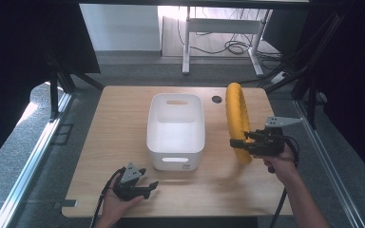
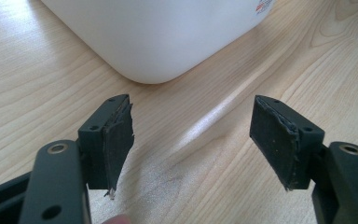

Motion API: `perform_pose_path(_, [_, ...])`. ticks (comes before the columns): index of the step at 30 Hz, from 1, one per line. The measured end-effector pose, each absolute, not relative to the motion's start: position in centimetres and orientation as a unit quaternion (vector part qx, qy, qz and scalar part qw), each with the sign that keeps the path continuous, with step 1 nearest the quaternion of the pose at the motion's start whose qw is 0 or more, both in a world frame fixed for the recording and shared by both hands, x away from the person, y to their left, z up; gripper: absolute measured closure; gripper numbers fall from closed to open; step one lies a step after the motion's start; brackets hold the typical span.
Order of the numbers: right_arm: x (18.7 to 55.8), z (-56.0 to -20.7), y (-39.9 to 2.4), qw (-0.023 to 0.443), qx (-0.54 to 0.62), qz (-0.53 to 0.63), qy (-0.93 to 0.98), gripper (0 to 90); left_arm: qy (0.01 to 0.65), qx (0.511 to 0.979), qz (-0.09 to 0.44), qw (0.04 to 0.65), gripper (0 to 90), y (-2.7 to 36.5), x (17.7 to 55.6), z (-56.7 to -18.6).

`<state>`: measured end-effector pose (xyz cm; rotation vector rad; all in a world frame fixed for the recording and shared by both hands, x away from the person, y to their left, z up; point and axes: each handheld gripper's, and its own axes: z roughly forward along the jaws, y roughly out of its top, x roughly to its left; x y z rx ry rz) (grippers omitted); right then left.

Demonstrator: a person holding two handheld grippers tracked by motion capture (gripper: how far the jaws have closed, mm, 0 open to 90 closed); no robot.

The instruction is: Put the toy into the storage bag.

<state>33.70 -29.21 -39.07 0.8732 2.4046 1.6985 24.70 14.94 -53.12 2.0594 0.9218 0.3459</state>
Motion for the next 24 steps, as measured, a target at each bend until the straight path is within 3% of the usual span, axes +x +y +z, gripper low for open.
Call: perform_pose_path(24, [33.7,-33.5,-26.4,0.055,0.239,0.582,0.775,50.9,0.372,0.816,0.136,0.421,30.1,14.9,24.7,-53.2])
